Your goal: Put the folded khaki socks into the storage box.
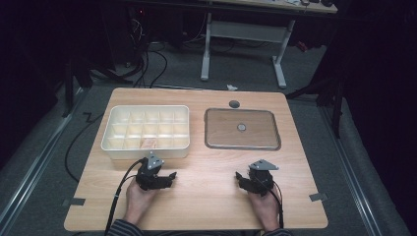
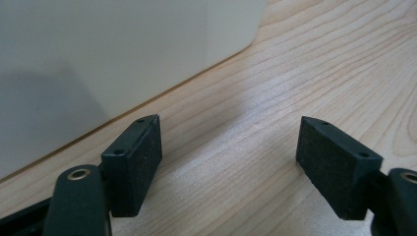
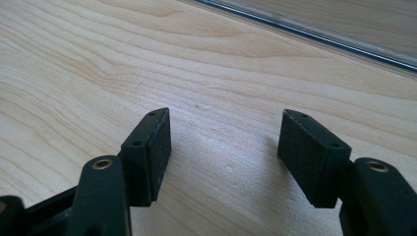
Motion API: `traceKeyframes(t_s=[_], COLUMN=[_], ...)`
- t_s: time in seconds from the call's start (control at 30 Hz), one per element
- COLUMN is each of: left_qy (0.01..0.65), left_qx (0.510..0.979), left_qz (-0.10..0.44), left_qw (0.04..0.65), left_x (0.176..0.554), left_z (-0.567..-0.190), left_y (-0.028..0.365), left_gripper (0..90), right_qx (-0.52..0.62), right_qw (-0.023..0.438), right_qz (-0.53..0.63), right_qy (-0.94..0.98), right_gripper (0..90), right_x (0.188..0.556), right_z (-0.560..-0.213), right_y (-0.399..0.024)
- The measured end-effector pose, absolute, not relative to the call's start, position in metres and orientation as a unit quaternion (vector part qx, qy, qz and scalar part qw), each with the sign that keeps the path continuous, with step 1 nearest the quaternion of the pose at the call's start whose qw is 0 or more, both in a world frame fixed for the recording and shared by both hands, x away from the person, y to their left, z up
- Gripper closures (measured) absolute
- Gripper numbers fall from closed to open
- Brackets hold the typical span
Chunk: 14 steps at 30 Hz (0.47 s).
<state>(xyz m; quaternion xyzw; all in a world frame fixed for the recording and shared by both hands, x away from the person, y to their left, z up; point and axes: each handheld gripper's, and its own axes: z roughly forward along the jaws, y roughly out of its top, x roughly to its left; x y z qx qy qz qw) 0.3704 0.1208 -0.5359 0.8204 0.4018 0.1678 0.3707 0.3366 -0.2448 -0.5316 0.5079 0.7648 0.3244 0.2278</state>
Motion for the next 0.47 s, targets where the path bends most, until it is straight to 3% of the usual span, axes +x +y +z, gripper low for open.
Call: traceKeyframes(t_s=[0.47], left_qy=[0.414], left_qx=[0.816], left_qz=[0.175], left_qw=[0.363], left_x=[0.3666], left_z=[-0.5362], left_y=[0.1183], left_gripper=[22.8], right_qx=[0.508], right_qw=[0.228], right_qz=[0.324], right_qy=[0.765], right_gripper=[37.3], right_x=[0.3366], right_z=[-0.5317], right_y=[-0.2448])
